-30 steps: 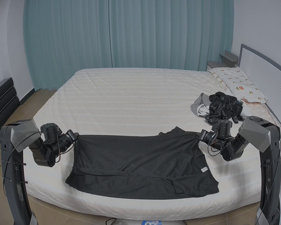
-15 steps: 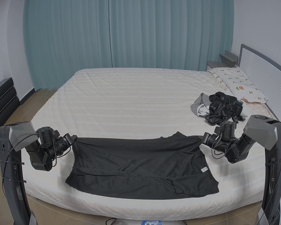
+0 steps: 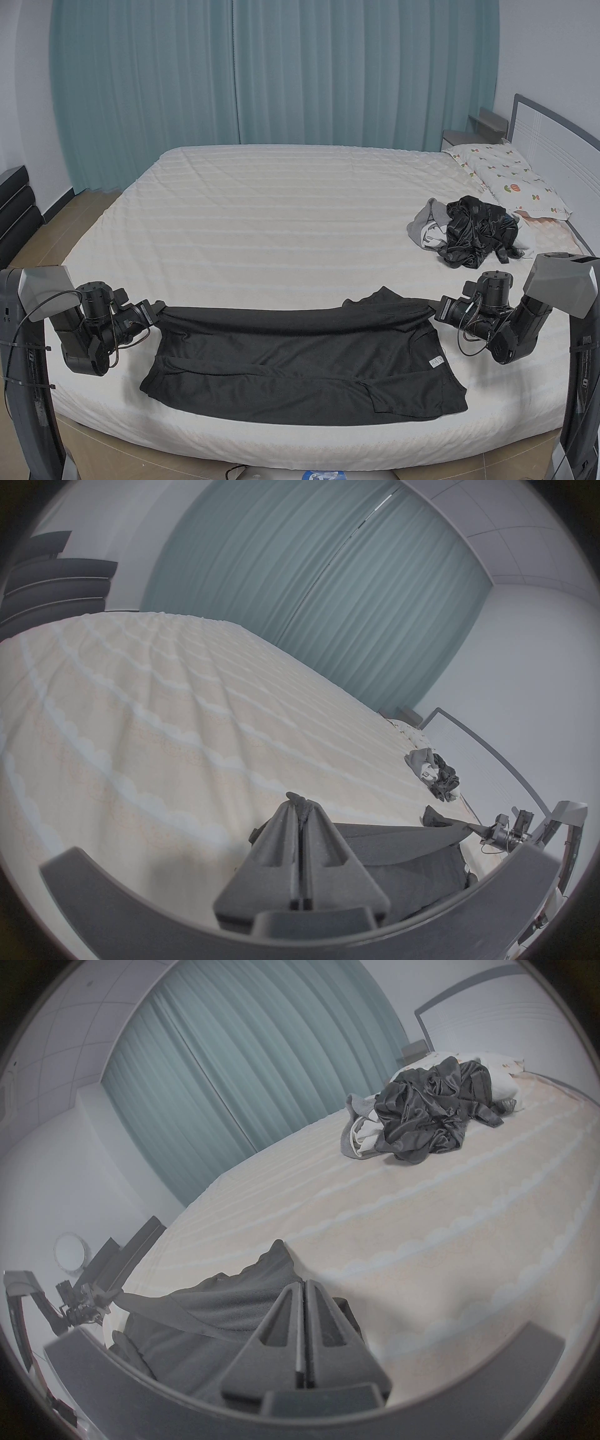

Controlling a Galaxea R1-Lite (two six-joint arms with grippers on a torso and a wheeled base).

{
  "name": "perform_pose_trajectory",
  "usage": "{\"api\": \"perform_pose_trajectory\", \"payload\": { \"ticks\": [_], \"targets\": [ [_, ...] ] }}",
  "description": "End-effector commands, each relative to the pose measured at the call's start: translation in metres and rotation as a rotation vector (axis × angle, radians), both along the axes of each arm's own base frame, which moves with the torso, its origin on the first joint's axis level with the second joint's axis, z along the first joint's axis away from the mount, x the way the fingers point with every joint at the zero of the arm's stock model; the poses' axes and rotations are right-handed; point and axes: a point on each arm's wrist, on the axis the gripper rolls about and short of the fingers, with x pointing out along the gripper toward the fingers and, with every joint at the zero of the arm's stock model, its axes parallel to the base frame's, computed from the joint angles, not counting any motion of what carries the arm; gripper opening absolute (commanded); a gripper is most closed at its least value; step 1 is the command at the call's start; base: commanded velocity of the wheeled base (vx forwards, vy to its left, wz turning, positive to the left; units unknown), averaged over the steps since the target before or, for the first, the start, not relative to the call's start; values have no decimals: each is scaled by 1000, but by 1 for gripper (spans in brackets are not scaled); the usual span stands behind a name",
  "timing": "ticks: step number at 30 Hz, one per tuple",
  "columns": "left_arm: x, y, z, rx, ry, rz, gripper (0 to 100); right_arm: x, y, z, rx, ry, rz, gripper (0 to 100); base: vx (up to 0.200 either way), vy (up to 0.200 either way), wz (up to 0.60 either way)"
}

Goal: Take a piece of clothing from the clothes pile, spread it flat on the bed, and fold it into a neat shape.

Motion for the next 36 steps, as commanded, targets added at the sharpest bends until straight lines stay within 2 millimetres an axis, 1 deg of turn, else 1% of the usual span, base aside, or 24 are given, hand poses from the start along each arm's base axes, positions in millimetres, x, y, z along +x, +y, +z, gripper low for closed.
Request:
{"api": "perform_pose_trajectory", "payload": {
  "ticks": [1,4,7,9,22,26,29,31,33,34,36],
  "targets": [
    [-1,0,-2,8,8,3,0,-11,-3,-14,-15,24,-1,0,0,0,0],
    [-3,-1,-3,9,13,3,0,-15,-3,-17,-15,8,-1,0,0,0,0],
    [-10,0,-8,29,37,0,0,-26,-4,-27,-25,31,3,0,0,0,0],
    [-18,2,-12,71,53,-9,0,-32,-5,-29,-44,42,13,0,0,0,0],
    [-46,9,-22,199,47,-28,0,-62,-4,-33,-85,36,43,0,0,0,0],
    [-57,7,-33,240,72,-52,0,-71,-3,-33,-88,38,47,0,0,0,0],
    [-61,6,-40,259,75,-62,0,-75,-4,-33,-91,48,49,0,0,0,0],
    [-64,6,-47,269,74,-65,0,-82,-3,-34,-104,70,60,0,0,0,0],
    [-65,6,-48,269,73,-65,0,-85,-3,-35,-106,79,63,0,0,0,0],
    [-67,5,-51,274,63,-64,0,-92,-1,-35,-116,99,77,0,0,0,0],
    [-68,5,-52,272,68,-63,0,-93,0,-35,-116,102,80,0,0,0,0]
  ]
}}
